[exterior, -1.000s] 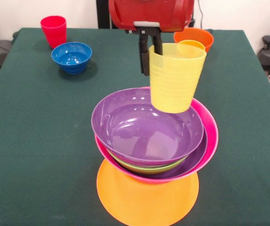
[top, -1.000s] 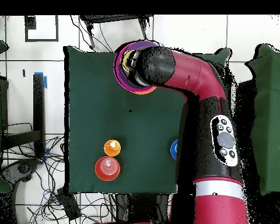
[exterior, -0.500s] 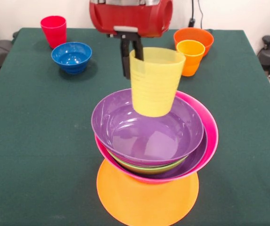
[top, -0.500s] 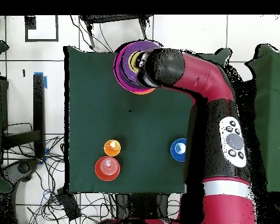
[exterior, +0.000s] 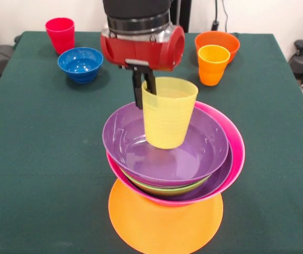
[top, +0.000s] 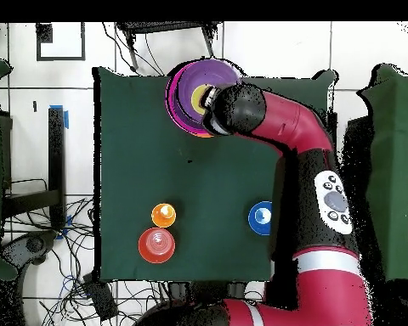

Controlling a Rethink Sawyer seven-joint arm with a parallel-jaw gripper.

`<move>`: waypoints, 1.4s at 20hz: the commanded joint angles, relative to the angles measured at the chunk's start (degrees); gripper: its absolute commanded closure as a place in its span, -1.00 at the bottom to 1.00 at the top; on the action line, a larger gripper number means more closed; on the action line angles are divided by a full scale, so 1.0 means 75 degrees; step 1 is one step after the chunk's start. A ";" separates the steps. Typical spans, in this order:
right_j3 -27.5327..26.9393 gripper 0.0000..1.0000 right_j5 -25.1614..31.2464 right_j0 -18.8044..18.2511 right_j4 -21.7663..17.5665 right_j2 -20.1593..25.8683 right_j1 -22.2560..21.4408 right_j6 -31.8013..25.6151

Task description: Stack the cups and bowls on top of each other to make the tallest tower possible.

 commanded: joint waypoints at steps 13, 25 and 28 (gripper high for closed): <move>0.0969 1.00 -0.0759 -0.0096 -0.0283 0.0406 0.0534 0.0160; 0.0631 1.00 -0.0464 0.0020 -0.0288 0.0340 0.0414 0.0129; 0.0663 1.00 -0.0534 -0.0021 -0.0375 0.0417 0.0377 -0.0052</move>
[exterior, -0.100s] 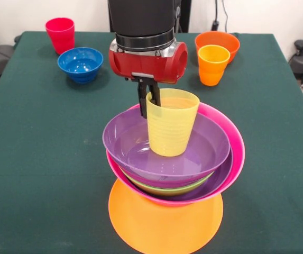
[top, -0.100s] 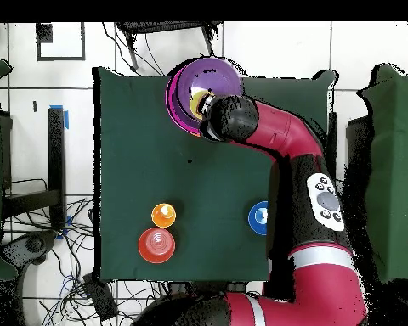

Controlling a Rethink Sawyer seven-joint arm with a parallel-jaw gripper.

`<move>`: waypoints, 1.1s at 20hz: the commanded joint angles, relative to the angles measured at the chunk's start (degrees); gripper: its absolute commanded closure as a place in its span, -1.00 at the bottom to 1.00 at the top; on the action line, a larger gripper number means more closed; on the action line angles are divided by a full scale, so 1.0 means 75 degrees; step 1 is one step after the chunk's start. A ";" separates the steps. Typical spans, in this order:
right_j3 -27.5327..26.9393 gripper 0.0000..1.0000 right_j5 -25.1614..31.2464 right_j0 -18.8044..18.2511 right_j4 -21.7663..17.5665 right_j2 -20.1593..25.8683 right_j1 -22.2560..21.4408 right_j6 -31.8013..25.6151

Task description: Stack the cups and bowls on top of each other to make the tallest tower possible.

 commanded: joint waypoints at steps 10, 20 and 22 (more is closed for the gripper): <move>0.0788 -1.00 0.0348 -0.0348 0.0042 0.0662 -0.0088 0.0017; 0.0959 -1.00 0.0894 -0.0522 0.0147 0.0779 -0.0491 0.0048; 0.1019 -1.00 0.0936 -0.0541 0.0153 0.0801 -0.0551 0.0041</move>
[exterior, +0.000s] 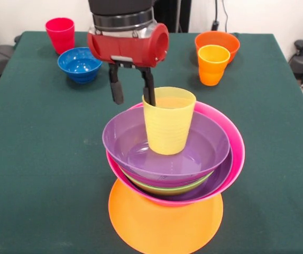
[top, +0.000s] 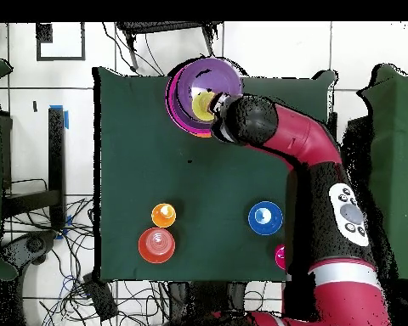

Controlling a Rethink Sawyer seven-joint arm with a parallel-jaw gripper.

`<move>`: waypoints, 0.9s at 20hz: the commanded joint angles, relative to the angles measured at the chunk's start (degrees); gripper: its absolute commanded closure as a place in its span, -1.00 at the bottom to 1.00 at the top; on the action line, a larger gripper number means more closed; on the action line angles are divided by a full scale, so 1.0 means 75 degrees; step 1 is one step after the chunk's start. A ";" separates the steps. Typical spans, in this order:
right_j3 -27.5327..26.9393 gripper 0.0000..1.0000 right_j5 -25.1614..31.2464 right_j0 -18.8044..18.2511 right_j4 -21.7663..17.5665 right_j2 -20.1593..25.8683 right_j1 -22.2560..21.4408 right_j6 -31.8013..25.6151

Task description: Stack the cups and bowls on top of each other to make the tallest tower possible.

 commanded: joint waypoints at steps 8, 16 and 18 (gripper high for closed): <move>0.0593 -1.00 0.1260 -0.0041 0.0097 0.0541 -0.0160 0.0005; 0.0511 -1.00 0.1508 -0.0059 0.0013 0.0507 -0.0191 -0.0088; 0.0630 -1.00 0.1628 -0.0132 -0.0010 0.0474 -0.0303 -0.0161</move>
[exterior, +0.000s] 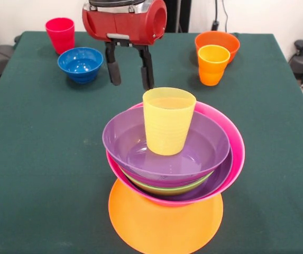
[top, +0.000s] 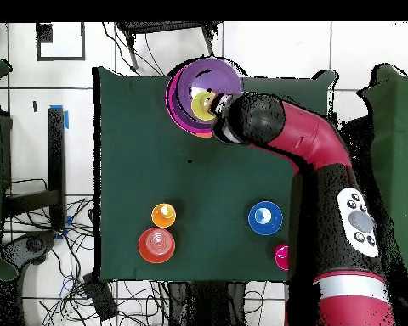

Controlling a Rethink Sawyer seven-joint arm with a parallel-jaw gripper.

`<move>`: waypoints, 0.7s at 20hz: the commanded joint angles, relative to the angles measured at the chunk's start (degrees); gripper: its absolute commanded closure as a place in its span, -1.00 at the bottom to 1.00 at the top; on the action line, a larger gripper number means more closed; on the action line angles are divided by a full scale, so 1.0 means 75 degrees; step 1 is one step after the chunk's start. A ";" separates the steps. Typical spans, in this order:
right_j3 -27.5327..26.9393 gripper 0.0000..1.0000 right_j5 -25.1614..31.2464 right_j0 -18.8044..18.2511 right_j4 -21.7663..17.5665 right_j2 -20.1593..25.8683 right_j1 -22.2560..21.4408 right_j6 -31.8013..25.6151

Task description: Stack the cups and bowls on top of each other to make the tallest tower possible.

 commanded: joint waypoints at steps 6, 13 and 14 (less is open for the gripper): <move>0.1080 -1.00 0.1009 -0.0335 -0.0279 0.0141 -0.0287 -0.0281; 0.2061 -1.00 0.0680 -0.0624 -0.0404 -0.0059 -0.0863 -0.0193; 0.2184 -1.00 0.0540 -0.0665 -0.0428 -0.0065 -0.0876 -0.0164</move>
